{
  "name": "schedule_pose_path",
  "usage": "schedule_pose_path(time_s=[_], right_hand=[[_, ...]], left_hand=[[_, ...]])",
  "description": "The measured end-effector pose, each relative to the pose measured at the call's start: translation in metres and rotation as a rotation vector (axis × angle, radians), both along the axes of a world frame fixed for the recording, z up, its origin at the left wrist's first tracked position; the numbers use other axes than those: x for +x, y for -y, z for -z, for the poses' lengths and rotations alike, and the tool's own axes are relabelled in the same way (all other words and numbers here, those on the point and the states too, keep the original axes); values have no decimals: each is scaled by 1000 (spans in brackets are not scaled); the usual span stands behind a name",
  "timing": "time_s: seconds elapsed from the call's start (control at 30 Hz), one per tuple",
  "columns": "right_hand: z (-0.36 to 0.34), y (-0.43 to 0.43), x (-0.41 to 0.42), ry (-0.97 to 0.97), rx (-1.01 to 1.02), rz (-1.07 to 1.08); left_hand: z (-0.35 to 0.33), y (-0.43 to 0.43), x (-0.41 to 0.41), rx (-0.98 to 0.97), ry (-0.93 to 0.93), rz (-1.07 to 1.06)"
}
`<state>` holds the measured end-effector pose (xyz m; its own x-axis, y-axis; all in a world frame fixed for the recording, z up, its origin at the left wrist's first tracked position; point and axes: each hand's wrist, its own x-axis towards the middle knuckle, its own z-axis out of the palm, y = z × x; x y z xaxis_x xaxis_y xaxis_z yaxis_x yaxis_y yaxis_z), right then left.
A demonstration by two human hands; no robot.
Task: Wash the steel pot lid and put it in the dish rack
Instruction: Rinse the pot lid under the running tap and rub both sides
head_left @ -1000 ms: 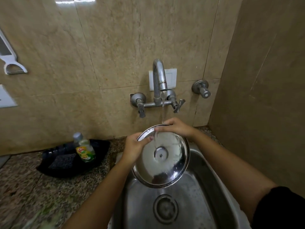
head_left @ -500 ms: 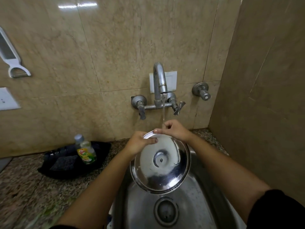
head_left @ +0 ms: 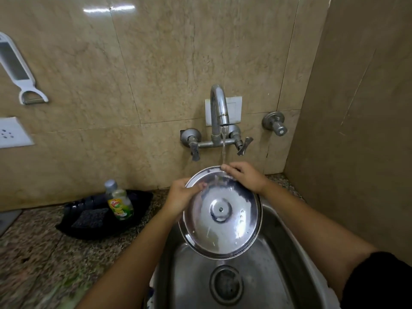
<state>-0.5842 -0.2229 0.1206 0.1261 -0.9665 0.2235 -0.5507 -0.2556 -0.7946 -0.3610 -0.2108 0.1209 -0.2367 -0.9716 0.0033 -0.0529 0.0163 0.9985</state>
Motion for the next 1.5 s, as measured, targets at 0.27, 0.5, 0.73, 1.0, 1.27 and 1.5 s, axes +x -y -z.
schedule_pose_path(time_s=[0.27,0.5,0.73,1.0,1.27,1.5], right_hand=[[-7,5,20,-125,-62,-52],[-6,0,24,-51,-6,-103],[1,-3,13,45,35,-57],[-13,12,35,-304,-117,-130],[4,-1,3,49,-18,82],[-6,1,25,-20,-104,76]], left_hand=[[12,-1,0,-12,-55,-71],[3,12,5,19,110,167],[-7,15,-8,-61,231,201],[-12,0,-19,-135,113,146],[-3,-1,1,-12,-10,-33],[8,-8,2,-16,-75,-118]])
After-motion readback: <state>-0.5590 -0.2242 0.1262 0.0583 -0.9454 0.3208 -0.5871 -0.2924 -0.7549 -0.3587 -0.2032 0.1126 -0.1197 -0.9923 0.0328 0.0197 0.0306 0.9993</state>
